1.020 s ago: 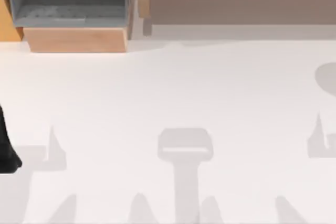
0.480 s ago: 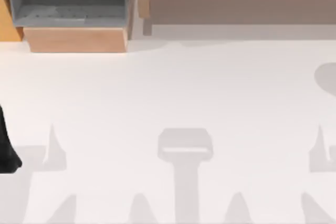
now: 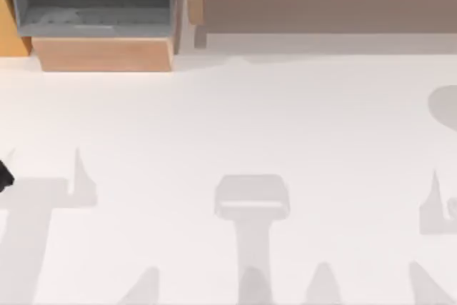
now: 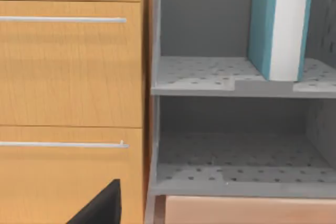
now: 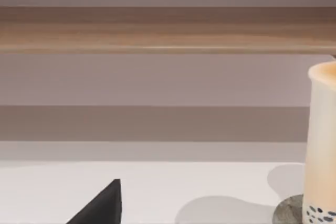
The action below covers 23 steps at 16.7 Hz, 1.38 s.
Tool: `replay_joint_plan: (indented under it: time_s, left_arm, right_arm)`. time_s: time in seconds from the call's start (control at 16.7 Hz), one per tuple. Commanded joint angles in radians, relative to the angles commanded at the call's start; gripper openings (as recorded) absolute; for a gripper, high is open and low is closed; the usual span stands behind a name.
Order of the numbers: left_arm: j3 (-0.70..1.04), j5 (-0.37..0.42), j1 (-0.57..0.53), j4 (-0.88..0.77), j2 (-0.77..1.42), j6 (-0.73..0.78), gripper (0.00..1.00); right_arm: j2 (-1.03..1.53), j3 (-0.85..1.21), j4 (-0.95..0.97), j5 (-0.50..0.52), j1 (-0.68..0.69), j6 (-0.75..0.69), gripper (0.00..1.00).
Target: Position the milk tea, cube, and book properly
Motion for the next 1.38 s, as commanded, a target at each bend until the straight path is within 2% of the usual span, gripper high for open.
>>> replay_joint_plan:
  time_s: [0.24,0.6,0.84,1.08,1.38]
  left_arm:
    - [0.258,-0.043,-0.048,0.131,0.349,-0.007,1.0]
    - [0.677,-0.117,-0.126,0.345,1.066,-0.014,1.0]
    - [0.899,-0.156,-0.172,0.457,1.428,-0.011,1.0]
    - [1.041,-0.178,-0.206,0.525,1.637,-0.003,1.0]
    - [1.08,-0.183,-0.217,0.543,1.695,0.001,1.0]
  right_arm:
    - [0.0,0.0,0.0,0.0,0.0,0.0,1.0]
    - [0.0,0.0,0.0,0.0,0.0,0.0,1.0]
    - [0.0,0.0,0.0,0.0,0.0,0.0,1.0]
    - [0.0,0.0,0.0,0.0,0.0,0.0,1.0]
    - [0.0,0.0,0.0,0.0,0.0,0.0,1.0]
